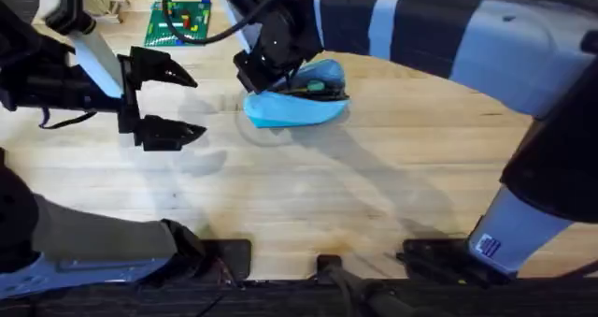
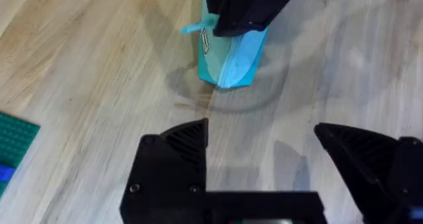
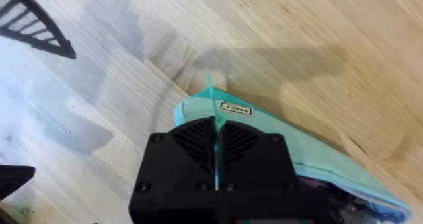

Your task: Unzip the bag, pick up the pens from the table one at a time and place them inside, then zip the bag closed.

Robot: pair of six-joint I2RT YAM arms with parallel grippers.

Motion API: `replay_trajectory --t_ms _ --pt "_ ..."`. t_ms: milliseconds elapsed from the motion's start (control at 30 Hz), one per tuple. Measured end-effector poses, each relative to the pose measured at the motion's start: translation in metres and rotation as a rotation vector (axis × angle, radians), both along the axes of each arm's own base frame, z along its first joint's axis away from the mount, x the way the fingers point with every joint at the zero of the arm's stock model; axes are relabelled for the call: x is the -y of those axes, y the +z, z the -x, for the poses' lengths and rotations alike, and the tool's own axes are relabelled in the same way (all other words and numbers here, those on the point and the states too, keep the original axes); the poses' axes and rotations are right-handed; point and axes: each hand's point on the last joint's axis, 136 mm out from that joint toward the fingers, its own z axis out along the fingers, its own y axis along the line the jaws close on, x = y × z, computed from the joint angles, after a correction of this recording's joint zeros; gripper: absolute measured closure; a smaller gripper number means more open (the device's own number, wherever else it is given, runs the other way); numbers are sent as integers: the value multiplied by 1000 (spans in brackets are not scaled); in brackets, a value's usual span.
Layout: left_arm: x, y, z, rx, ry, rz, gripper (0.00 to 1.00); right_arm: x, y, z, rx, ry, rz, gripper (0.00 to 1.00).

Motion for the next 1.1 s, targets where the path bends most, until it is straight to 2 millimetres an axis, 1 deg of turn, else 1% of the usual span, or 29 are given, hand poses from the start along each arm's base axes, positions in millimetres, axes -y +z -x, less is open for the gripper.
replay_trajectory --t_ms 267,833,1100 --pt "1 0 1 -5 0 3 7 -6 16 -5 24 3 -24 971" --pt "2 1 2 -12 -3 8 7 -3 16 -3 16 7 -11 971" --pt "11 0 -1 32 -62 -7 7 -4 16 -3 17 7 -12 972"
